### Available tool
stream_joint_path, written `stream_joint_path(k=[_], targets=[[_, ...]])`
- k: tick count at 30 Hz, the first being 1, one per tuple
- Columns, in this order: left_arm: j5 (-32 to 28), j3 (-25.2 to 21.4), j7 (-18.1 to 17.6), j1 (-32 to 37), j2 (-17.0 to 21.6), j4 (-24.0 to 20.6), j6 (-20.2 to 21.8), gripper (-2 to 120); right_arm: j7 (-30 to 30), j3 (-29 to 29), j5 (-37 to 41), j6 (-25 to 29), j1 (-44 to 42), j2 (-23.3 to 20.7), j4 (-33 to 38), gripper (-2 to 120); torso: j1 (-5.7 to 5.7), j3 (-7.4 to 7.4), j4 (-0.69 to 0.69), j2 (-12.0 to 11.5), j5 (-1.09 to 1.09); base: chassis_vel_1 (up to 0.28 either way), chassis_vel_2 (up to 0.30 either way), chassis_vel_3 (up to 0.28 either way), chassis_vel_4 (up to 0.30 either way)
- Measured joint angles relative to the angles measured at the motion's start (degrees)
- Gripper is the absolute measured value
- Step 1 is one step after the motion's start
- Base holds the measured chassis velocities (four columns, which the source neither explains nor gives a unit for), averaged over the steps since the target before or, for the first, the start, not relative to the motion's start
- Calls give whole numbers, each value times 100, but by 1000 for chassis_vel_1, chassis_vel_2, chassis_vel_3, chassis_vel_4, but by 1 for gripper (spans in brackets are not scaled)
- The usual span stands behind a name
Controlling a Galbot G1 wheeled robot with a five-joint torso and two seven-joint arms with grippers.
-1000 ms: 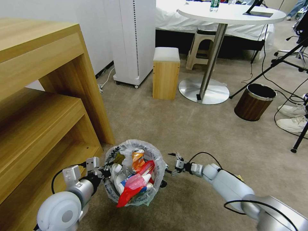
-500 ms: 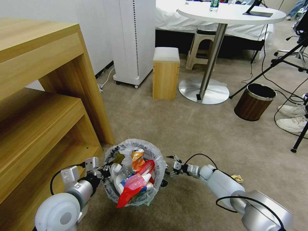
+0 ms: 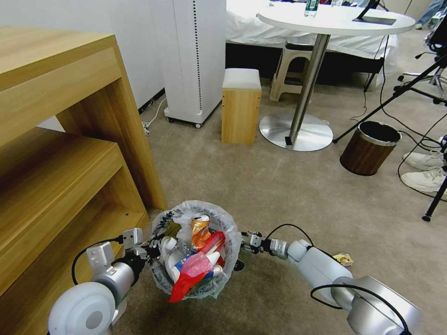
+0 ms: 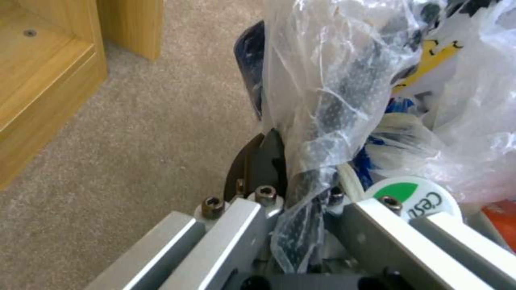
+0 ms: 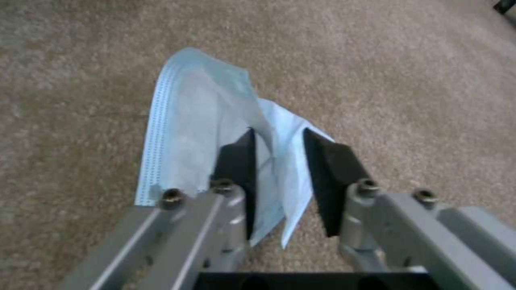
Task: Pick up the trash bin and place the garbage on the floor into it.
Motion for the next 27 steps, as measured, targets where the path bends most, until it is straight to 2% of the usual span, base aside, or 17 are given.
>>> stream_joint_path(k=[1, 5, 13, 15, 16, 17, 18, 20, 21, 23, 25, 27], targets=[[0, 0, 0, 0, 0, 0, 0, 0, 0, 0, 0, 0, 0, 0, 0, 22, 0, 0, 0, 0, 0, 0, 0, 0, 0], [22, -8, 15, 7, -6, 25, -13, 0, -80, 31, 72, 16, -14, 0, -2, 3, 0, 0, 0, 0, 0, 0, 0, 0, 0], [39, 10, 17, -21, -10, 111, -28, 0, -297, 250, 286, 148, -130, -98, 135, 0, 0, 0, 0, 0, 0, 0, 0, 0, 0], [50, 21, 18, -32, -3, 174, -29, 0, -659, 278, 910, 177, -286, -325, 544, 0, 0, 0, 0, 0, 1, 0, 0, 0, 0], [50, 21, 18, -32, -3, 174, -29, 0, -659, 278, 910, 177, -286, -325, 544, 0, 0, 0, 0, 0, 1, 0, 0, 0, 0], [52, 21, 18, -38, 3, 196, -29, 0, -793, 294, 1177, 176, -342, -423, 721, 0, 0, 0, 0, 0, 1, 0, 0, 0, 0], [51, 24, 19, -62, 21, 269, -35, 0, -1087, 332, 1780, 161, -473, -699, 1131, 0, 0, 0, 3, 0, 5, 0, 0, 0, 0], [52, 28, 15, -95, 42, 357, -44, 0, -1430, 370, 2514, 97, -676, -1279, 1752, 0, 0, 0, 2, 0, 2, 0, 0, 0, 0], [52, 28, 15, -95, 42, 357, -44, 0, -1430, 370, 2514, 97, -676, -1279, 1752, 0, 0, 0, 2, 0, 2, 0, 0, 0, 0], [48, 54, 12, -145, 66, 469, -50, 0, -1759, 424, 3065, 12, -943, -1934, 2564, 0, 0, 0, -7, 1, -4, 0, 0, 0, 0], [43, 66, 8, -168, 72, 497, -50, 0, -1861, 474, 3167, 11, -1043, -2104, 2836, 0, 0, 0, -6, 0, 1, 0, 0, 0, 0], [40, 86, -6, -200, 80, 543, -55, 0, -2021, 640, 3346, 3, -1281, -2433, 3441, 0, 0, 0, 0, 0, 2, 0, 0, 0, 0]])
